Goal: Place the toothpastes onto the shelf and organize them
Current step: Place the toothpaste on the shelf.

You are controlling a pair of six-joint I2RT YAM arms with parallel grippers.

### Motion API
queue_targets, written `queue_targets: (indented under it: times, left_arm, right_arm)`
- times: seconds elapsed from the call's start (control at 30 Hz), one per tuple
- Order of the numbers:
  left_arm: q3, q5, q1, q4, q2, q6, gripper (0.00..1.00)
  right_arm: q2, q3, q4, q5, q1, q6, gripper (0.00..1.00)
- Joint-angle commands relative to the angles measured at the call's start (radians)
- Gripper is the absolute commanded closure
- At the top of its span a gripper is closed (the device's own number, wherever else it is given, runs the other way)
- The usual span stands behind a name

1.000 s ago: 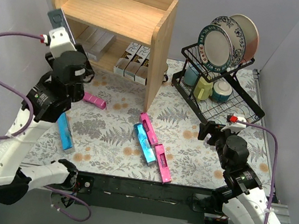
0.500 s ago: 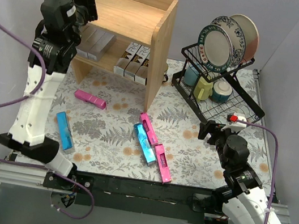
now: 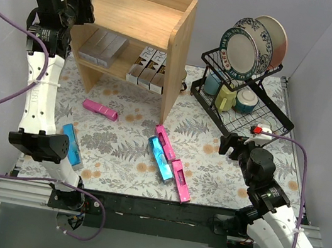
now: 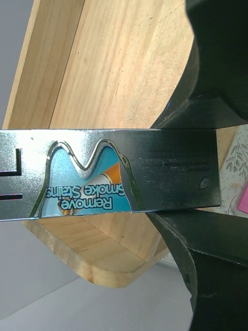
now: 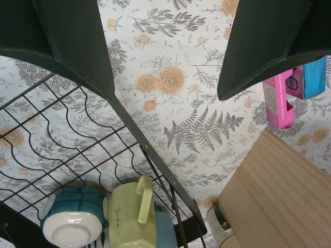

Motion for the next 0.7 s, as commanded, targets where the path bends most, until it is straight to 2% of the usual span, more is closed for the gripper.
queue_targets:
  times: [0.0, 0.3, 0.57, 0.67]
  left_arm:
    - [-0.006, 0.045, 0.006, 0.03, -0.048, 0.006, 0.55]
    - [-0.112, 0.052, 0.006, 0.039, -0.125, 0.001, 0.52]
    - [-0.17, 0.028, 0.006, 0.114, -0.166, -0.022, 0.26]
    - [-0.202, -0.005, 0.006, 0.141, -0.188, -0.028, 0.22]
  right_arm:
    - [0.017, 0.022, 0.044, -0.007, 0.005, -0.008, 0.11]
    - [0.034, 0.014, 0.052, -0.014, 0.005, -0.005, 0.12]
    - [0.031, 0.014, 0.056, -0.019, 0.005, -0.005, 0.11]
    - [0.026, 0.008, 0.059, -0.021, 0.005, -0.003, 0.11]
